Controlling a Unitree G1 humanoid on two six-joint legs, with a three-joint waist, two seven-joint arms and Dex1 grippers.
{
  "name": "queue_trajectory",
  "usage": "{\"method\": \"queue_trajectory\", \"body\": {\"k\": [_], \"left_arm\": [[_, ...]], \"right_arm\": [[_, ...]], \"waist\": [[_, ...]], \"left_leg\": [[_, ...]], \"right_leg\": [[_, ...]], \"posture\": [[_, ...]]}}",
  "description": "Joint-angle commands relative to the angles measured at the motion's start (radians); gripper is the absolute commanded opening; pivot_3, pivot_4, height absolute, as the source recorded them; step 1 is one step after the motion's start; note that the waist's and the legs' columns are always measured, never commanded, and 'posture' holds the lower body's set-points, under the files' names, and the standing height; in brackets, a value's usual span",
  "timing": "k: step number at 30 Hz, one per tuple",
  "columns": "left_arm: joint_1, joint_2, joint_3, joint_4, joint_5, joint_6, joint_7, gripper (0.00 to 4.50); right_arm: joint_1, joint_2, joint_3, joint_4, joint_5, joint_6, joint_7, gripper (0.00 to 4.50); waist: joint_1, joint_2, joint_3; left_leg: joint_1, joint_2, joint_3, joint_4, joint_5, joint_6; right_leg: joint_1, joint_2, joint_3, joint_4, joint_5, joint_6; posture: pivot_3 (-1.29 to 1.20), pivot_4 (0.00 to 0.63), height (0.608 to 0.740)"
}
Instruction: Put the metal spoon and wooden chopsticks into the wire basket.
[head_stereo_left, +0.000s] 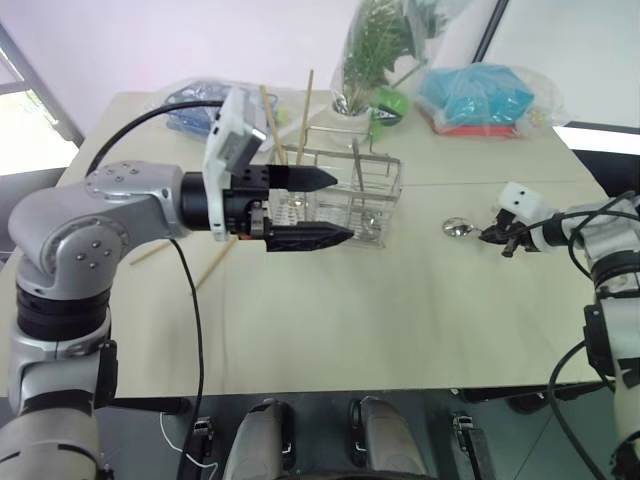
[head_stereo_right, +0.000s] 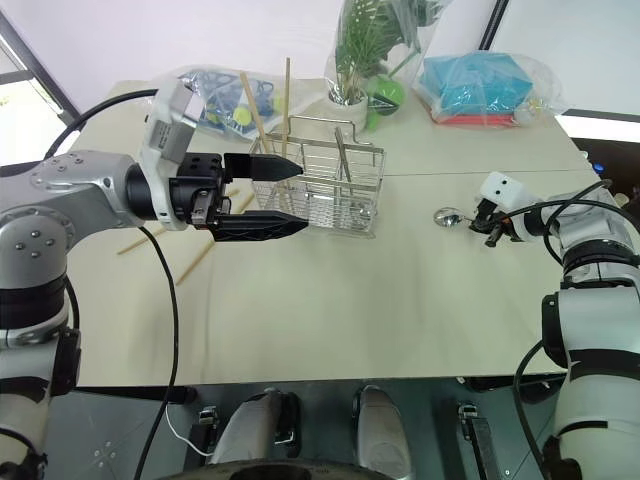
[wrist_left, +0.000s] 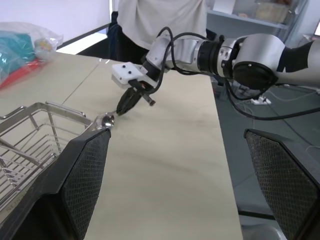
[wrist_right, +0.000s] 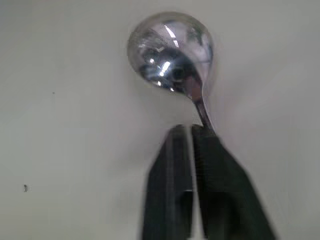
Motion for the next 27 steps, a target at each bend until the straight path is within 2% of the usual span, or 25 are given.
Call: {"method": "queue_trajectory", "body": {"k": [1,10,13,15,20,27], "left_arm": [[-0.012,0.005,0.037,-0.004,-0.009,-0.004,0.006,4.5],[-0.007,0.002,0.033,-0.009,-0.009,-0.011,0.008,4.5],[-0.006,0.001,0.031,-0.007,-0.007,-0.016,0.001,4.5],[-0.008,0.0,0.027,-0.002,-0.002,-0.021,-0.006,4.5],[-0.012,-0.011,0.015,0.0,0.006,-0.032,-0.019,4.5],[-0.022,-0.018,0.01,0.002,0.018,-0.03,-0.038,4.5]], "right_arm": [[-0.023,-0.022,-0.013,-0.018,0.005,-0.003,0.015,0.04],[-0.01,-0.056,-0.034,-0.04,0.038,-0.019,0.128,0.04],[-0.011,-0.069,-0.037,-0.048,0.031,-0.046,0.081,0.84],[-0.021,-0.072,-0.043,-0.052,0.033,-0.05,0.052,1.78],[-0.009,-0.066,-0.036,-0.062,0.03,-0.05,0.067,1.78],[0.035,-0.006,-0.032,-0.066,0.024,-0.009,-0.033,1.78]], "waist": [[0.001,0.0,0.0],[0.001,0.0,0.0],[0.001,0.0,0.0],[0.001,0.0,0.0],[0.001,0.0,0.0],[0.001,0.0,0.0]], "left_leg": [[0.0,0.0,0.0,0.0,0.0,0.0],[0.0,0.0,0.0,0.0,0.0,0.0],[0.0,0.0,0.0,0.0,0.0,0.0],[0.0,0.0,0.0,0.0,0.0,0.0],[0.001,0.0,0.0,0.0,0.0,0.0],[0.001,0.0,0.0,0.0,0.0,0.0]], "right_leg": [[0.0,0.0,0.0,0.0,0.0,0.0],[0.0,0.0,0.0,0.0,0.0,0.0],[0.0,0.0,0.0,0.0,0.0,0.0],[0.0,0.0,0.0,0.0,0.0,0.0],[0.0,0.0,0.0,0.0,0.0,0.0],[0.001,0.0,0.0,0.0,0.0,0.0]], "posture": [[0.0,0.15,0.72],[0.0,0.15,0.72],[0.0,0.15,0.72],[0.0,0.15,0.72],[0.0,0.15,0.72],[0.0,0.15,0.72]]}}
